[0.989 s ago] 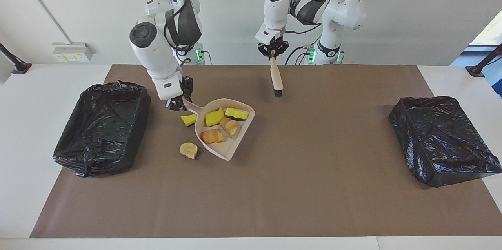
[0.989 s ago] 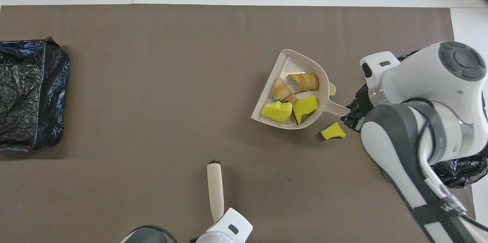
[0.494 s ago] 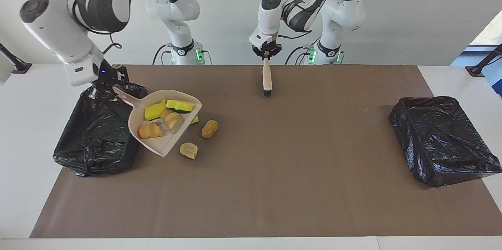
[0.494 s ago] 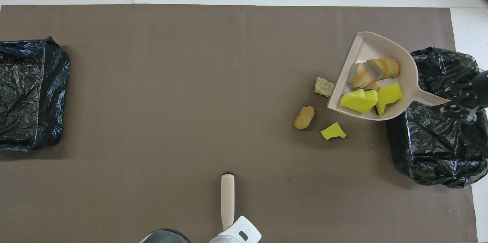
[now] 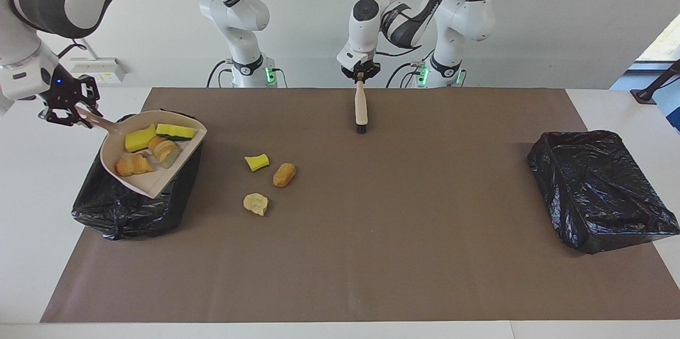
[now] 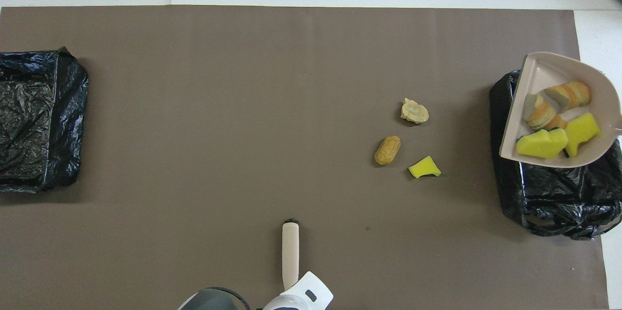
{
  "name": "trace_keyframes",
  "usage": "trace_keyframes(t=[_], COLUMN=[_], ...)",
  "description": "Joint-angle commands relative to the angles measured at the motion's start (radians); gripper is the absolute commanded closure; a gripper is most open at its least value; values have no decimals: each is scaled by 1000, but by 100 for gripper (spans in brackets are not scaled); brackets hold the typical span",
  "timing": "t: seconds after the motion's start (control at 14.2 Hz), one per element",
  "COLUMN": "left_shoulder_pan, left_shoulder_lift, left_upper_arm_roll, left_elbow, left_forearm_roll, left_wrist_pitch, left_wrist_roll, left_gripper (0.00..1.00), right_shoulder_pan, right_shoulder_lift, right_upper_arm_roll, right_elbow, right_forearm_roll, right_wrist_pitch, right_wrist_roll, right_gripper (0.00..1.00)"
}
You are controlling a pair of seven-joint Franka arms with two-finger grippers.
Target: Sweep and dump trash in bin
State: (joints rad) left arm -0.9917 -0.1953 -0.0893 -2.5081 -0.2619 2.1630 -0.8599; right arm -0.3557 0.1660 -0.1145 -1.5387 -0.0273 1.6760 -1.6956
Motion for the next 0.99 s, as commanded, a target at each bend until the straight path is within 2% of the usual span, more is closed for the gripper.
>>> trace_keyframes(t=[0.0, 0.21, 0.28, 0.56, 0.71, 0.92], left_shoulder_pan=[57, 186, 243, 465, 565, 686], left_shoulder_lift=[22, 27, 27, 30, 42, 126], left_upper_arm_roll=[14, 14, 14, 14, 14, 16], left_elbow=[35, 142, 187, 397, 522, 782], left_forearm_roll=[1, 81, 110, 128, 162, 184], left_wrist_pitch=[1, -67, -86, -236, -325, -552], left_wrist_roll=[28, 76, 119, 364, 477, 611], left_gripper=[0, 0, 0, 0, 0, 0], right_shoulder_pan=[-71, -52, -17, 69, 112, 133], right_shoulder_lift=[53, 55, 53, 53, 49, 41], right_upper_arm_roll=[13, 28, 29, 29, 29, 29], right_elbow=[29, 10, -7, -23, -40, -63], right_forearm_roll=[-52, -243, -302, -433, -497, -520], right_wrist_pitch=[76, 154, 169, 183, 183, 185], right_wrist_roll=[-134, -141, -136, -136, -130, -110], right_gripper=[100, 100, 100, 100, 100, 100])
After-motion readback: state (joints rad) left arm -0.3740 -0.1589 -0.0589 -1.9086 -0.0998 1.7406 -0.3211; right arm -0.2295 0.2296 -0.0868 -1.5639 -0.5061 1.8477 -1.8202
